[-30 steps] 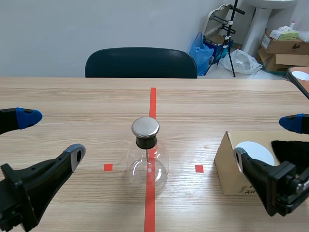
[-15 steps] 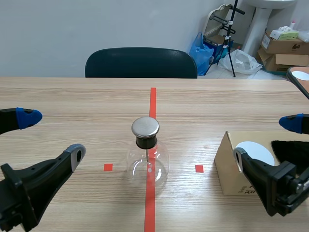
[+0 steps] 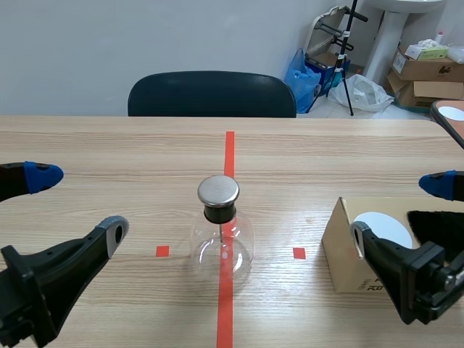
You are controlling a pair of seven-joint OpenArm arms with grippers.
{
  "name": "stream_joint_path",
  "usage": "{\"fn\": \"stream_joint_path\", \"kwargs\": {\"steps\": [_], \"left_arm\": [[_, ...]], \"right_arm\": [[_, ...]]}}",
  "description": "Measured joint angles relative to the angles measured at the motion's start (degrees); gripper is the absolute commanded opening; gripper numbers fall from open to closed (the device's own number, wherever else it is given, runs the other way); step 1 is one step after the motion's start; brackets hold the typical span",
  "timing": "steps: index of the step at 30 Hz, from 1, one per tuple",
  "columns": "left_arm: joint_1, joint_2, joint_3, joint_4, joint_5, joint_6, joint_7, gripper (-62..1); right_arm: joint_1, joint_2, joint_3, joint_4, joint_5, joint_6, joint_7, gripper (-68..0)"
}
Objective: Do the electroscope experiment
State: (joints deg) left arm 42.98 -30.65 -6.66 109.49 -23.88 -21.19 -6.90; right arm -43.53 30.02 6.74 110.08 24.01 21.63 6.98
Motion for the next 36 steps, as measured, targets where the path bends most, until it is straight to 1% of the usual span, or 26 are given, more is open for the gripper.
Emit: {"fn": "stream_joint_path", "kwargs": {"steps": [10,13,25,29,31,34,36], "left_arm": [[0.00,0.00,0.00,0.00,0.00,-0.02,-0.15,1.4],[0.00,0.00,0.00,0.00,0.00,-0.04,-0.15,1.4],[0.02,0.02,0.00,0.00,0.00,-0.04,-0.17,1.4],[0.02,0.02,0.00,0.00,0.00,-0.04,-0.17,1.4],[0.02,0.02,0.00,0.00,0.00,-0.04,-0.17,1.4],[0.00,0.02,0.00,0.00,0.00,-0.07,-0.17,1.4],[0.02,0.02,0.00,0.00,0.00,-0.07,-0.17,1.4]], "right_arm": [[0.00,0.00,0.00,0.00,0.00,0.00,-0.04,0.4],[0.00,0.00,0.00,0.00,0.00,0.00,-1.09,0.4],[0.00,0.00,0.00,0.00,-0.17,0.00,-1.05,0.4],[0.00,0.02,0.00,0.00,-6.82,0.00,1.07,0.4],[0.00,0.02,0.00,0.02,-11.47,0.02,3.02,0.4],[-0.02,0.02,0.00,0.37,-20.65,0.09,4.87,0.4],[-0.59,0.02,0.00,1.09,-28.17,0.04,7.13,0.4]]}}
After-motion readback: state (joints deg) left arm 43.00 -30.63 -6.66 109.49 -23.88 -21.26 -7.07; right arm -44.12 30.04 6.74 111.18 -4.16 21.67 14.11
